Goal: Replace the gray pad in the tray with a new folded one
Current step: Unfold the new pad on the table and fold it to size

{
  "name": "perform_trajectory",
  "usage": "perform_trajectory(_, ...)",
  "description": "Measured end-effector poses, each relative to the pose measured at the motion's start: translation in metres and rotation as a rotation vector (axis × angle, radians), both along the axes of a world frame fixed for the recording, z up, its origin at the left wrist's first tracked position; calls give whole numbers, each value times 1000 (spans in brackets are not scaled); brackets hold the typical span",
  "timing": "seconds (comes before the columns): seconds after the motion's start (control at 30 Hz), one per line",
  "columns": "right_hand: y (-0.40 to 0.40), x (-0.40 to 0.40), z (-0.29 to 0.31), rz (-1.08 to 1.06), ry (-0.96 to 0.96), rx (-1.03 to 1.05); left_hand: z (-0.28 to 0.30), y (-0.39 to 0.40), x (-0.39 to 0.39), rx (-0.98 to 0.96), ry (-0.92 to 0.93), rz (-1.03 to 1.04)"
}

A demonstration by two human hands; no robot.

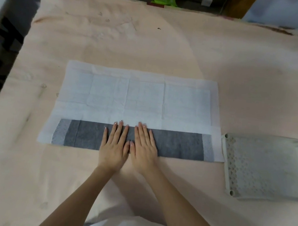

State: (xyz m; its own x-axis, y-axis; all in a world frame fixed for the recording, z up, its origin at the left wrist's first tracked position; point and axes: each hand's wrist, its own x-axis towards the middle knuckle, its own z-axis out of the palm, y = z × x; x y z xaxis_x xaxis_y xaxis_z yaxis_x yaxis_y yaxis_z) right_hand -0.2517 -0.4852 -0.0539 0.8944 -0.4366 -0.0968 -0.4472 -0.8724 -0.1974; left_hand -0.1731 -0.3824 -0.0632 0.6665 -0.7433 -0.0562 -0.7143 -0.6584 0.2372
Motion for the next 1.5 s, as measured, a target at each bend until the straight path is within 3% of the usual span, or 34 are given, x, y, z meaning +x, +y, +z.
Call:
perform_trajectory(0.1, -24, -15, -5, -4, -8, 4, -1, 3, 3, -12, -11, 20)
perform_trajectory(0.37, -100, -83, -7, -329, -34, 14, -2, 5, 5, -19, -11, 44)
perform_trajectory(0.7, -138, -134, -6, -518, 66, -42, -3, 5, 6, 3, -29, 37)
perform_trajectory(0.8, -132, -125, -1, -574, 5, -50, 0, 1, 5, 14, -28, 22)
perform_trajectory(0.93, -81, -61, 8, -327, -183, -21, 5, -14, 5, 22, 8, -128)
perform_trajectory(1.07, -26, -5, 8, -109, -132, -6, 3, -18, 14, 17, 39, -185)
perform_trajectory(1.27, -13, 0, -10, -59, -37, -21, 2, -12, 22, -10, 54, -220)
perform_trajectory(1.5, -12, -1, -9, -63, -36, -32, 3, 19, 60, 5, 36, -83)
